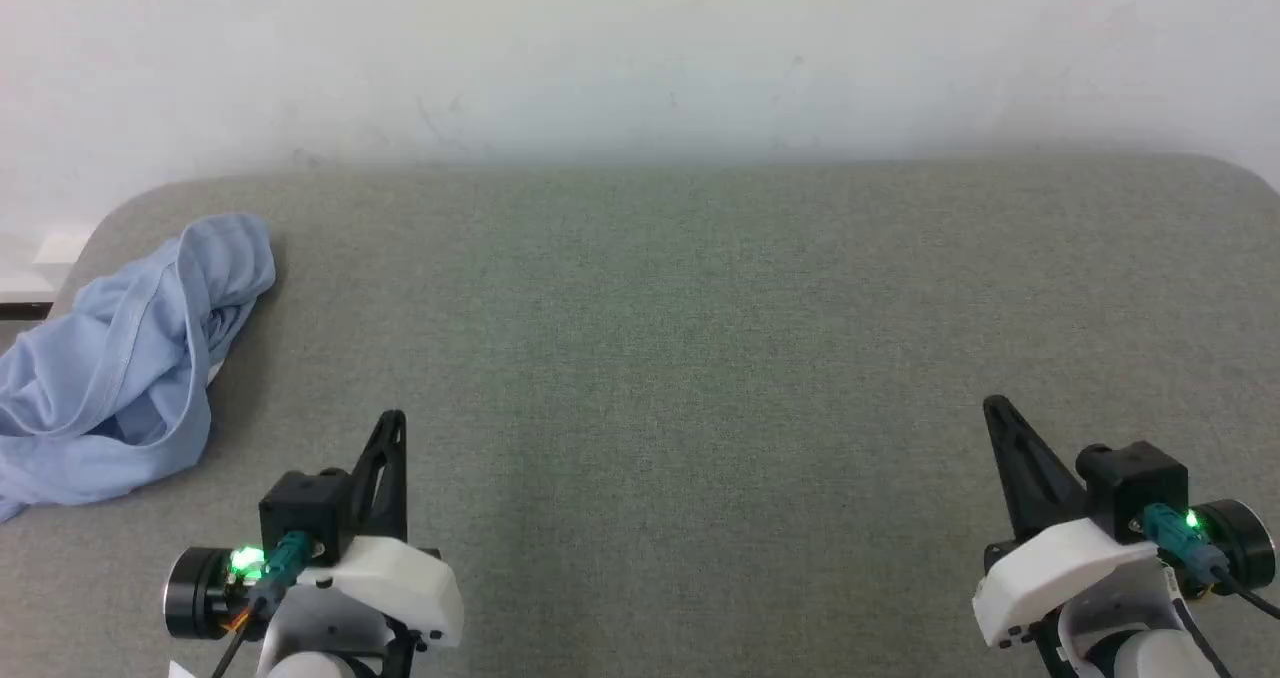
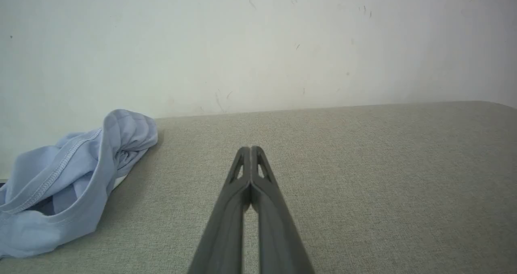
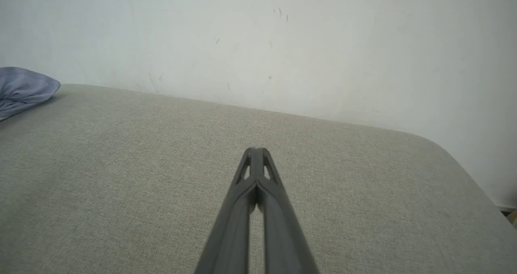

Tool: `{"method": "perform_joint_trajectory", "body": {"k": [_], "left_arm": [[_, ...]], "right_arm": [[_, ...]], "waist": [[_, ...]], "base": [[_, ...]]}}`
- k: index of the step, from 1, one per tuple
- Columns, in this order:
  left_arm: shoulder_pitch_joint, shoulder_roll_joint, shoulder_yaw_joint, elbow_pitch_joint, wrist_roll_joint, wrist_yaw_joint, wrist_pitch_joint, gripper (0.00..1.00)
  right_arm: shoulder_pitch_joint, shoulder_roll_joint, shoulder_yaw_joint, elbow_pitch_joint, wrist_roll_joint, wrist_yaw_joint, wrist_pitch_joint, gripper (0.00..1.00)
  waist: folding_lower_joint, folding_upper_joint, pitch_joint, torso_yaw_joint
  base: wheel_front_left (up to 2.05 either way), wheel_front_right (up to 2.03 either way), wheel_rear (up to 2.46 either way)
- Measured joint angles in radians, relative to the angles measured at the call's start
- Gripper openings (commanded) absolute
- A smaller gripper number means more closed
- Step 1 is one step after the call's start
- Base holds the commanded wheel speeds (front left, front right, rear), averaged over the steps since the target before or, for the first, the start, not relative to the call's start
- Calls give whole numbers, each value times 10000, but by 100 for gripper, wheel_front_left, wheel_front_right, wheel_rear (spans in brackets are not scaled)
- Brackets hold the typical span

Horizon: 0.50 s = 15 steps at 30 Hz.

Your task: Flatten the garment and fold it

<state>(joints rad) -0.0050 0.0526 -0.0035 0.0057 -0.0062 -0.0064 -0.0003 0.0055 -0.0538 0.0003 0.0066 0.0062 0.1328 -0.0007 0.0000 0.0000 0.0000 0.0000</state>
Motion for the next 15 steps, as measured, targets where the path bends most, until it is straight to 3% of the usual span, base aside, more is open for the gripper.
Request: {"method": "perform_joint_trajectory", "body": {"k": [15], "left_arm": [[0, 0, 0, 0, 0, 2, 0, 0]], "right_arm": [[0, 0, 0, 0, 0, 0, 0, 0]], "waist": [[0, 0, 0, 0]], "base": [[0, 0, 0]]}}
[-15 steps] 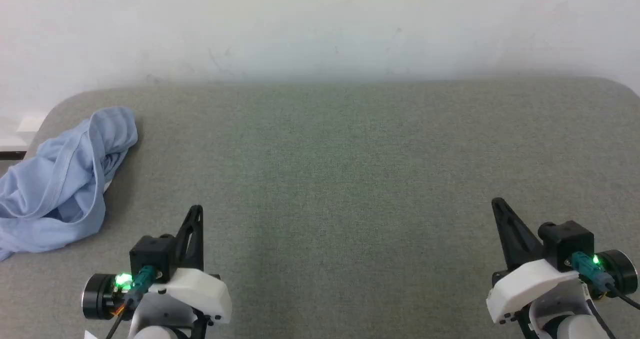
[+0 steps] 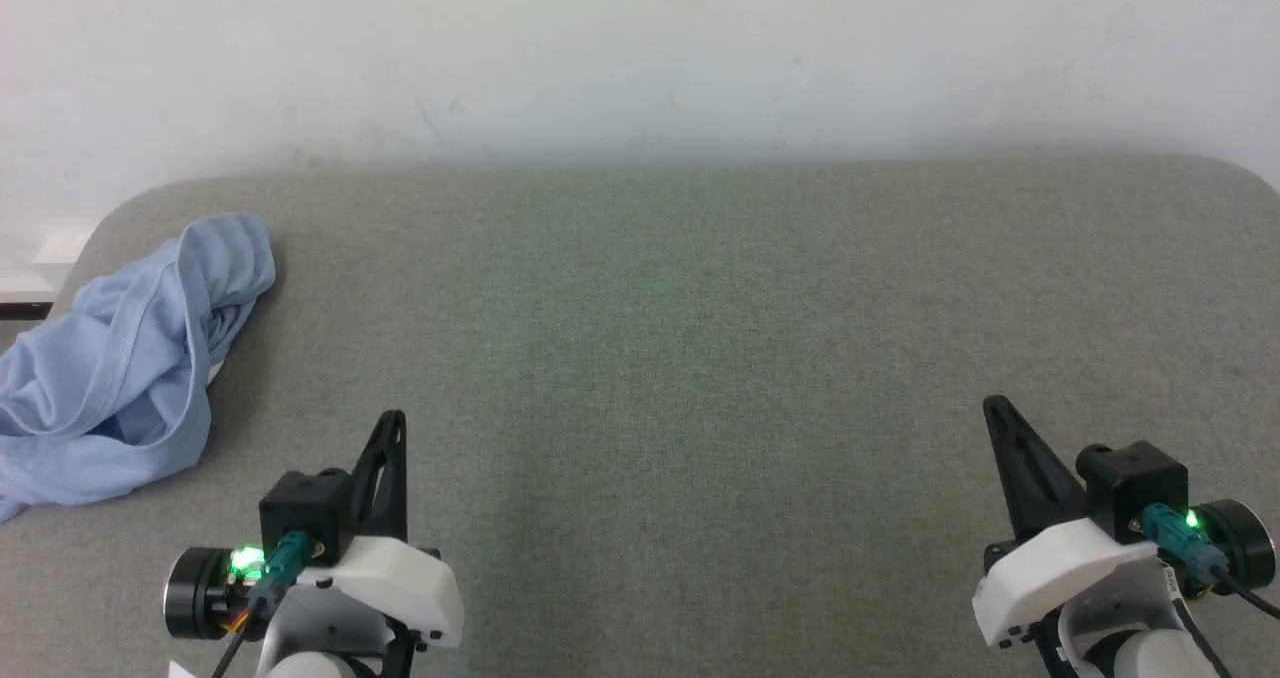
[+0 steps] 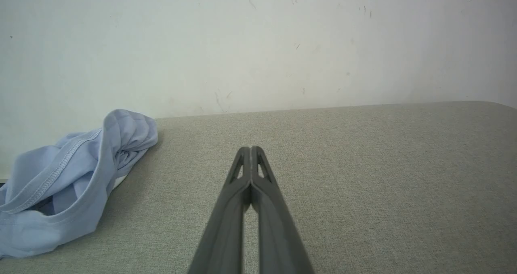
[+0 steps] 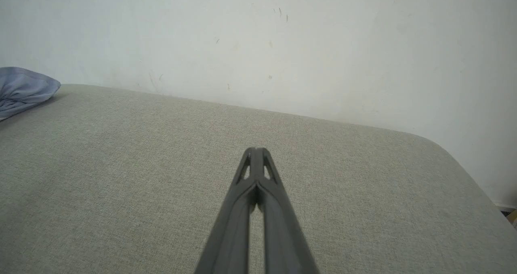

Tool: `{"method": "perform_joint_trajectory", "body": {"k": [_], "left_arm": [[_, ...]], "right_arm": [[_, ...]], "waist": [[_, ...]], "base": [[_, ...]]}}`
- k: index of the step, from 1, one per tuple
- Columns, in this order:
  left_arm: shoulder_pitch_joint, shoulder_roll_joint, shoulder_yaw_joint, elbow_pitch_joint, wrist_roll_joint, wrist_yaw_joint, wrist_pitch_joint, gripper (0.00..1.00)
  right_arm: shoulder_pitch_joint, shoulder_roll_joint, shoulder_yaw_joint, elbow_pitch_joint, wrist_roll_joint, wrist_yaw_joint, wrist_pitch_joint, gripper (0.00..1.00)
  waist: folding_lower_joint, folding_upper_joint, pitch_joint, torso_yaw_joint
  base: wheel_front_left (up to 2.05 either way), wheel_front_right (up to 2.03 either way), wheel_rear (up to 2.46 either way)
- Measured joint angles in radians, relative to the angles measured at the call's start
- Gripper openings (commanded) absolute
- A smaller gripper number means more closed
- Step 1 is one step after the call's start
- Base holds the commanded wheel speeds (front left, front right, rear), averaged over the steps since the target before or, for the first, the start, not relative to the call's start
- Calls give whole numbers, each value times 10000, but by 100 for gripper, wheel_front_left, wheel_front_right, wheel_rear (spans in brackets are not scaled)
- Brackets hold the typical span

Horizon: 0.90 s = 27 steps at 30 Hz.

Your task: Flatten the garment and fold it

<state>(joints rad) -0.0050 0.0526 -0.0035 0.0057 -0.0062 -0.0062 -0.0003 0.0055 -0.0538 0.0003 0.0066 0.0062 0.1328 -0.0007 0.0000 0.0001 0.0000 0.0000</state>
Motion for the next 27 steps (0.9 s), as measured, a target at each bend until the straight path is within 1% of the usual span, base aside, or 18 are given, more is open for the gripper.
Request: {"method": "perform_joint_trajectory", "body": {"k": [10, 11, 21, 27], "left_arm": [[0, 0, 0, 0, 0, -2, 0, 0], [0, 0, 0, 0, 0, -2, 0, 100], [-3, 2, -48, 67, -8, 0, -27, 100], [-12, 2, -102, 173, -40, 84, -157, 100]], "right_arm": [[0, 0, 0, 0, 0, 0, 0, 0], [0, 0, 0, 0, 0, 0, 0, 100], [1, -10, -2, 58, 21, 0, -12, 100], [-1, -12, -6, 117, 36, 0, -92, 100]], "waist": [[0, 0, 0, 0], [0, -1, 0, 0], [1, 0, 0, 25], [1, 0, -5, 163]], "base": [[0, 0, 0], [0, 0, 0], [0, 0, 0], [0, 0, 0]]}}
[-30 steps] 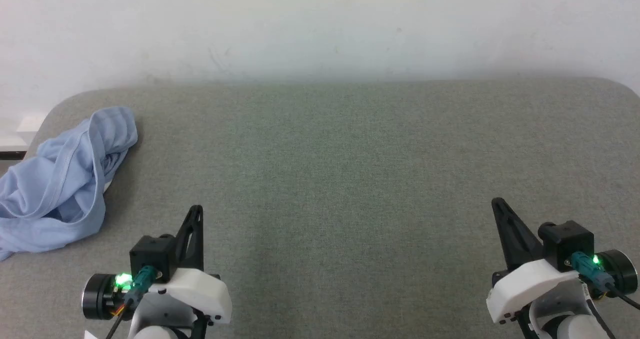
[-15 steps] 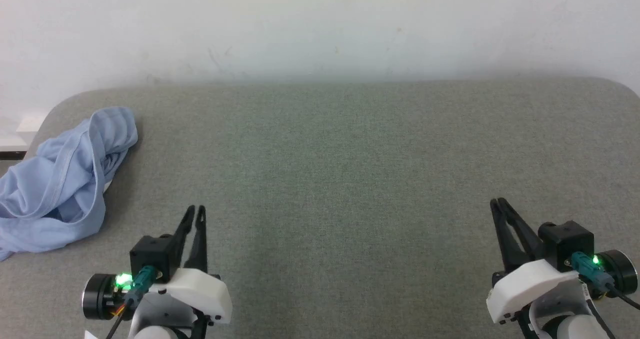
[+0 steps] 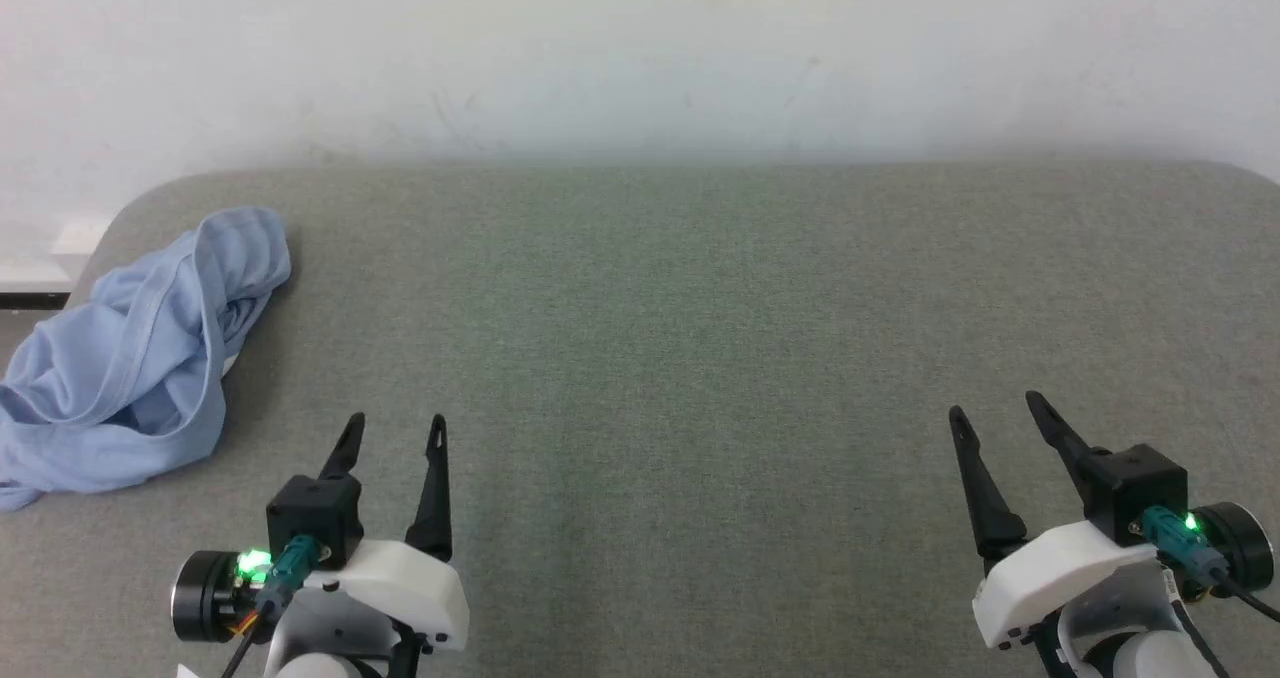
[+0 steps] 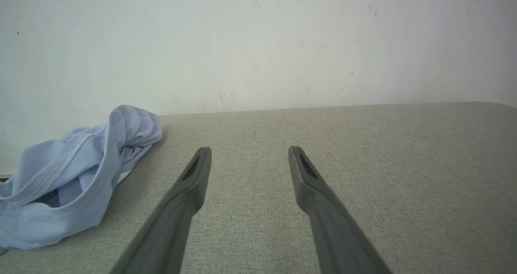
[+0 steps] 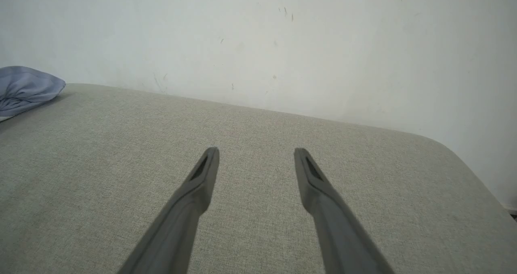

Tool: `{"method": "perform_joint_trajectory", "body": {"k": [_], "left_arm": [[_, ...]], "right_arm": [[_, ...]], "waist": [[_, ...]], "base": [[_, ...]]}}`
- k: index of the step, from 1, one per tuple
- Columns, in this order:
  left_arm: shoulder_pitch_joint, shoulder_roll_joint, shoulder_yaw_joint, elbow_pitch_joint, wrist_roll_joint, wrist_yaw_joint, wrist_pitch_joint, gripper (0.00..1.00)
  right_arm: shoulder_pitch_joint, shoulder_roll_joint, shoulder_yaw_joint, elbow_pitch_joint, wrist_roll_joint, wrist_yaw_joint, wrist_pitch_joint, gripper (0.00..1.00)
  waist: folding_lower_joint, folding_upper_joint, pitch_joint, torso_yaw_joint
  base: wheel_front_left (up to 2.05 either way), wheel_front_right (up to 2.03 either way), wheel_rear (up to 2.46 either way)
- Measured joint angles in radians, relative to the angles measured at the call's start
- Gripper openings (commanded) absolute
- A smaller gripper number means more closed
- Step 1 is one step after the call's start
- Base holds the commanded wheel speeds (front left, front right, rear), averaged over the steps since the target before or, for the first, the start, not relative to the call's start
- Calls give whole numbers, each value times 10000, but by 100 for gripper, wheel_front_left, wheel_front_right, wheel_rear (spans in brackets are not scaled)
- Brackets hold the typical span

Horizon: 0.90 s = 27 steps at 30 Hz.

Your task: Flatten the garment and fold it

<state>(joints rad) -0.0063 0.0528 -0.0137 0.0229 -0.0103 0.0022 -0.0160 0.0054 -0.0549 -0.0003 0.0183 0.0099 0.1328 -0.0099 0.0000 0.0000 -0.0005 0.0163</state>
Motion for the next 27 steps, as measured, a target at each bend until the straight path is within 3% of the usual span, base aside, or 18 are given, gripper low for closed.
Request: {"method": "perform_joint_trajectory", "body": {"k": [27], "left_arm": [[-9, 113, -155, 297, -370, 525, -562, 100]], "right_arm": [[-217, 2, 161, 382, 205, 0, -364, 100]], "waist": [[0, 0, -50, 1665]], "base": [[0, 0, 0]]}}
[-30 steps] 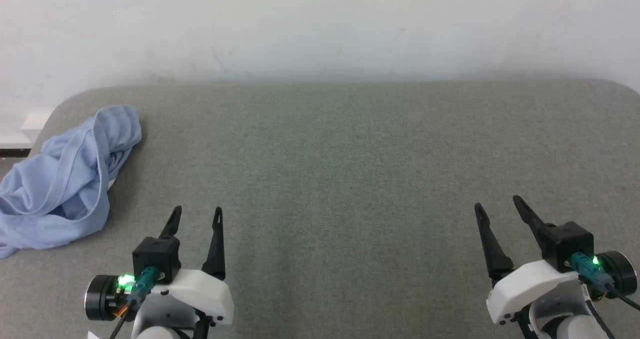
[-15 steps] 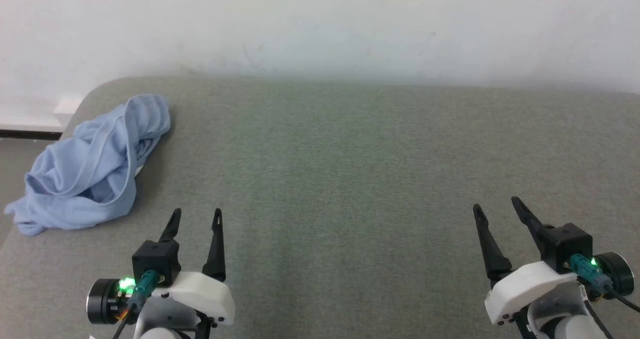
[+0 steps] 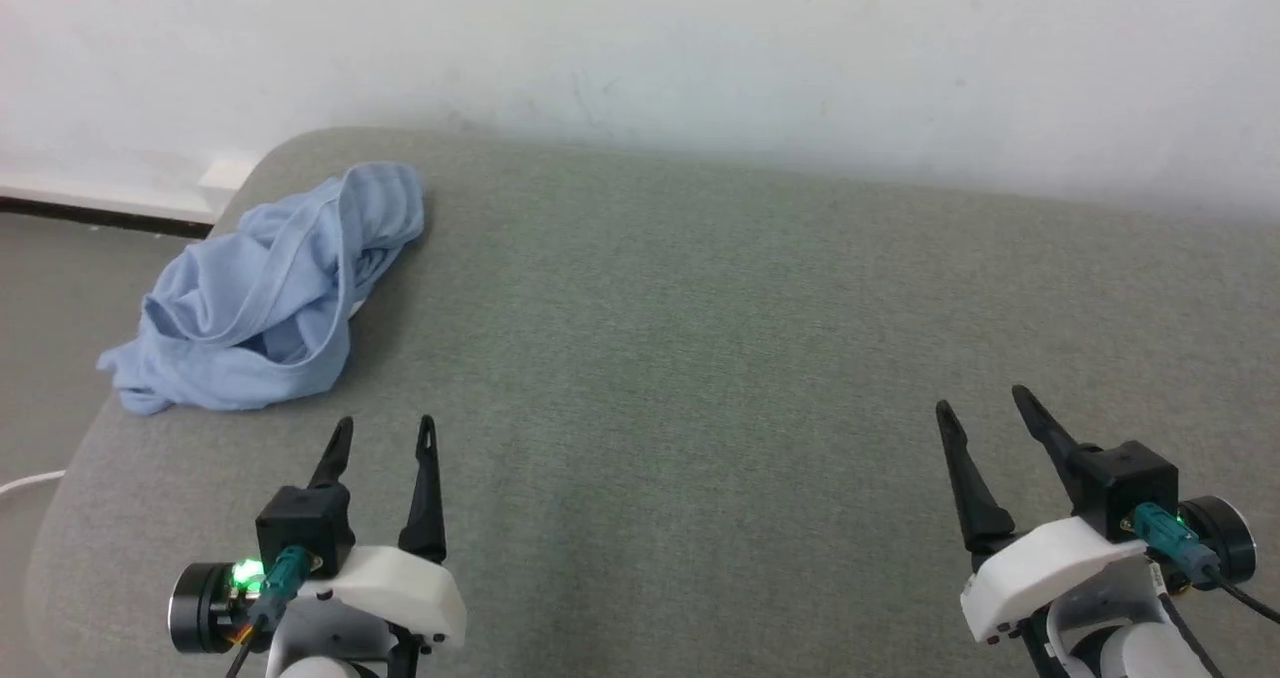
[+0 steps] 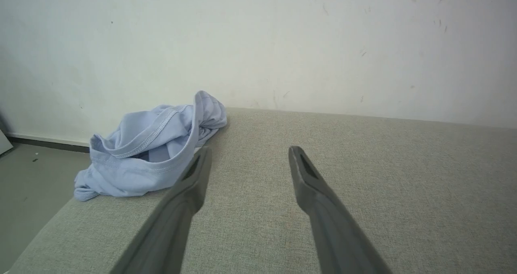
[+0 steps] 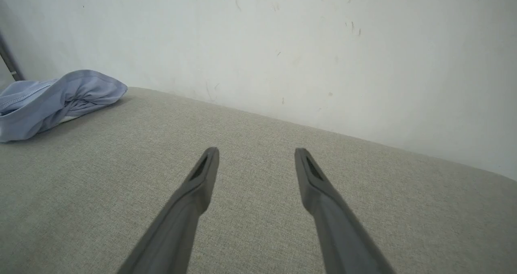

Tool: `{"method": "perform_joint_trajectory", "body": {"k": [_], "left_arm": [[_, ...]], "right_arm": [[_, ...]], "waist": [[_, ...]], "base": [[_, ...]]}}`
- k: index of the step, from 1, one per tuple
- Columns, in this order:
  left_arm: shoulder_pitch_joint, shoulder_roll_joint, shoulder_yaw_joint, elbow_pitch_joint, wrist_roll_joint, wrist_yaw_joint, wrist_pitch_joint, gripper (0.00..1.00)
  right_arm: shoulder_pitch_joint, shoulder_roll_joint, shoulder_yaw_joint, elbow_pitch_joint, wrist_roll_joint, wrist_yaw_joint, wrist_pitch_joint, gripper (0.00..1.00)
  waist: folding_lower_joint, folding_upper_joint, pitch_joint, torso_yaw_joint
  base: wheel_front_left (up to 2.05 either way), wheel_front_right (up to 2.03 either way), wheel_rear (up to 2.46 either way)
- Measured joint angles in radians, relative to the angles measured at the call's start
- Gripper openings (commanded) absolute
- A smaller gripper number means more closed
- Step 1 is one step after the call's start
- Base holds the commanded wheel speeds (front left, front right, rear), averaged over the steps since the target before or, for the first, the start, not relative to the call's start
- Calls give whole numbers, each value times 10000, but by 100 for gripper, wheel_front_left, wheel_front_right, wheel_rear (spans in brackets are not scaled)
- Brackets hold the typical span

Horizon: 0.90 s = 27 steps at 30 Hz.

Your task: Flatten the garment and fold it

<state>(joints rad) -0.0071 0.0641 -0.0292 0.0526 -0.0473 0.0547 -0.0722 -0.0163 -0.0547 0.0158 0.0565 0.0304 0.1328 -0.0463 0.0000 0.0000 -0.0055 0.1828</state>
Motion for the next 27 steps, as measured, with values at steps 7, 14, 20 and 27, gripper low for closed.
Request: {"method": "perform_joint_trajectory", "body": {"k": [7, 14, 20, 27], "left_arm": [[0, 31, -21, 48, -150, 136, -136, 100], [0, 48, -44, 128, -240, 286, -267, 100], [0, 86, -81, 173, -313, 447, -378, 100], [1, 182, -115, 219, -489, 616, -531, 100]], "right_arm": [[-42, 2, 90, 128, 102, 0, -86, 100], [-133, 2, 151, 226, 151, 0, -174, 100], [-202, 4, 199, 322, 180, 0, -278, 100], [-221, 4, 242, 453, 244, 0, -378, 100]], "waist": [[0, 0, 2, 428], [0, 0, 16, 802], [0, 0, 1, 1099], [0, 0, -40, 1422]], "base": [[0, 0, 0], [0, 0, 0], [0, 0, 0], [0, 0, 0]]}}
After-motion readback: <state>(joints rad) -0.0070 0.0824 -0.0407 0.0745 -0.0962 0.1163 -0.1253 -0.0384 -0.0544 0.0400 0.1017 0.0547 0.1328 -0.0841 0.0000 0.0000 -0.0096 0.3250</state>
